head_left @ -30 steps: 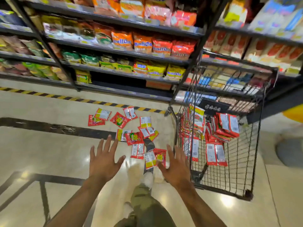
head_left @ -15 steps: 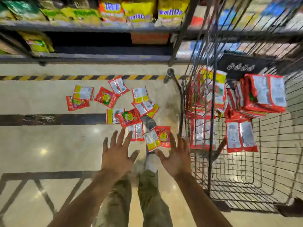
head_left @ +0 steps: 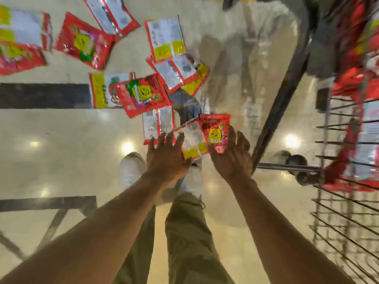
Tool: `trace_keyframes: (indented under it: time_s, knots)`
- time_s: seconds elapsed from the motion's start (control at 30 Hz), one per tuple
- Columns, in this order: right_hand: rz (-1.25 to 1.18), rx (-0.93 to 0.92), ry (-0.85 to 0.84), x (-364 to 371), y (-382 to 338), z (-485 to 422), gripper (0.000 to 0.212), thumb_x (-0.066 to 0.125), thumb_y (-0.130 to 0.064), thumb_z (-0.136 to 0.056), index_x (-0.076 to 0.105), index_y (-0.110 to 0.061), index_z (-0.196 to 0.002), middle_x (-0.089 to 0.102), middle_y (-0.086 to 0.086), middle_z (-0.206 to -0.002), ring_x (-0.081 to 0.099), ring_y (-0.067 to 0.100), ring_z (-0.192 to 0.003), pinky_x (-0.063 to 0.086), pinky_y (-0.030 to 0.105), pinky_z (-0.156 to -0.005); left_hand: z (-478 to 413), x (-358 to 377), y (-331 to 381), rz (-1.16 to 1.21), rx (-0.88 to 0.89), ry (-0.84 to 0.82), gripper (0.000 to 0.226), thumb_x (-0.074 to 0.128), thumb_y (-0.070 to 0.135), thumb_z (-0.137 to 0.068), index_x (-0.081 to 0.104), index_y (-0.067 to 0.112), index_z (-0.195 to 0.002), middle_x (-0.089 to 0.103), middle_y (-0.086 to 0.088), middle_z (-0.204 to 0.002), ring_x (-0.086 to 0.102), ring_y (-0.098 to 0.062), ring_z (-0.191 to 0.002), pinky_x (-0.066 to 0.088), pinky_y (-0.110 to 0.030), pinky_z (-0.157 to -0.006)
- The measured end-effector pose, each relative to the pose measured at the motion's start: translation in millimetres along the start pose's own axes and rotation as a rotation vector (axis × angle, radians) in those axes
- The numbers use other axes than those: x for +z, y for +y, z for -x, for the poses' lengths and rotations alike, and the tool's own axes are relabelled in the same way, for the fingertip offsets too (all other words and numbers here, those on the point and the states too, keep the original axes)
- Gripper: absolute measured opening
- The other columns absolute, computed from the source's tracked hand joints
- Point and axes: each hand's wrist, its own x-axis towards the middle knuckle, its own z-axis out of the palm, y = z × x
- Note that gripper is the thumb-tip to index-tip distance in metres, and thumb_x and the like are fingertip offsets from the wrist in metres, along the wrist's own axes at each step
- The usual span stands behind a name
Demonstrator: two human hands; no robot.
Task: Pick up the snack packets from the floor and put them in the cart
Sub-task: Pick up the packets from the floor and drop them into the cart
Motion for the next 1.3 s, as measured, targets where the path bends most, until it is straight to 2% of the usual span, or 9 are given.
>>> trace_keyframes:
  time_s: [0.13,0.27,0.4,0.57,0.67,0.73,0.9,1.13,1.3]
  knots:
    - [-0.083,0.034,0.005,67,15,-58,0.096,0.058,-0.068,-0.087,0.017,-0.024,-0.163,0.034,0.014,-0.159,0.033,0.040,-0.144,0.042,0.057,-0.110,-60,72,-5,0.161,-0.172,-0.093,0.078,0.053,0.067,-0.090,0.039,0.019,-0.150,0.051,-0.010,-0.148,0.048,-0.035,-0.137,0.041,-0.051,-0.108]
    - [-0.195,0.184,0.046,113,32,-122,0.090,0.065,-0.063,-0.087,0.028,-0.019,-0.157,0.044,0.015,-0.148,0.042,0.039,-0.138,0.039,0.049,-0.109,-118,136,-9,0.656,-0.404,-0.161,0.087,0.058,0.079,-0.067,0.053,0.030,-0.139,0.068,-0.003,-0.131,0.064,-0.033,-0.121,0.053,-0.051,-0.100]
    - [-0.349,0.347,0.062,131,43,-168,0.096,0.074,-0.061,-0.084,0.029,-0.010,-0.152,0.040,0.018,-0.148,0.040,0.040,-0.139,0.038,0.050,-0.110,-152,174,8,1.110,-0.599,-0.048,0.100,0.082,0.062,-0.057,0.053,0.017,-0.142,0.066,-0.006,-0.136,0.063,-0.030,-0.124,0.051,-0.046,-0.106]
    - [-0.448,0.404,0.087,144,45,-181,0.094,0.084,-0.061,-0.072,0.042,-0.010,-0.139,0.052,0.015,-0.140,0.049,0.037,-0.134,0.044,0.050,-0.111,-156,187,22,1.277,-0.742,0.111,0.083,0.092,0.046,-0.061,0.057,0.015,-0.131,0.071,-0.003,-0.127,0.067,-0.028,-0.119,0.051,-0.040,-0.104]
    - [-0.535,0.418,0.118,143,45,-178,0.083,0.083,-0.062,-0.060,0.061,-0.014,-0.125,0.069,0.010,-0.120,0.065,0.033,-0.115,0.054,0.046,-0.101,-150,181,21,1.266,-0.683,0.129,0.067,0.090,0.035,-0.077,0.061,0.016,-0.134,0.070,-0.004,-0.132,0.065,-0.027,-0.122,0.050,-0.042,-0.106]
    - [-0.574,0.426,0.101,138,46,-172,0.060,0.084,-0.047,-0.070,0.069,-0.015,-0.118,0.074,0.008,-0.114,0.069,0.031,-0.107,0.057,0.039,-0.095,-148,175,15,1.311,-0.642,0.106,0.063,0.090,0.034,-0.077,0.064,0.016,-0.131,0.071,-0.005,-0.130,0.067,-0.029,-0.119,0.052,-0.045,-0.105]
    - [-0.676,0.374,0.083,127,38,-144,0.045,0.086,-0.033,-0.074,0.071,-0.021,-0.115,0.078,0.002,-0.108,0.073,0.024,-0.100,0.058,0.041,-0.096,-134,143,-12,1.480,-0.604,-0.018,0.025,0.085,0.015,-0.084,0.069,0.022,-0.102,0.076,-0.004,-0.111,0.073,-0.028,-0.103,0.059,-0.048,-0.093]
    - [-0.726,0.316,0.093,87,9,-84,0.034,0.083,-0.029,-0.079,0.067,-0.031,-0.108,0.076,-0.006,-0.102,0.072,0.022,-0.099,0.059,0.045,-0.095,-92,81,-82,1.658,-0.369,-0.043,0.071,0.091,0.020,-0.062,0.068,0.017,-0.130,0.076,-0.008,-0.123,0.073,-0.034,-0.111,0.055,-0.059,-0.100]
    - [-0.796,0.262,0.110,36,-26,-25,0.038,0.087,-0.028,-0.079,0.065,-0.031,-0.109,0.076,-0.005,-0.109,0.073,0.019,-0.099,0.059,0.042,-0.093,-39,8,-122,1.725,-0.243,-0.095,0.060,0.079,0.006,-0.082,0.060,0.006,-0.139,0.073,-0.014,-0.126,0.073,-0.036,-0.110,0.059,-0.051,-0.092]
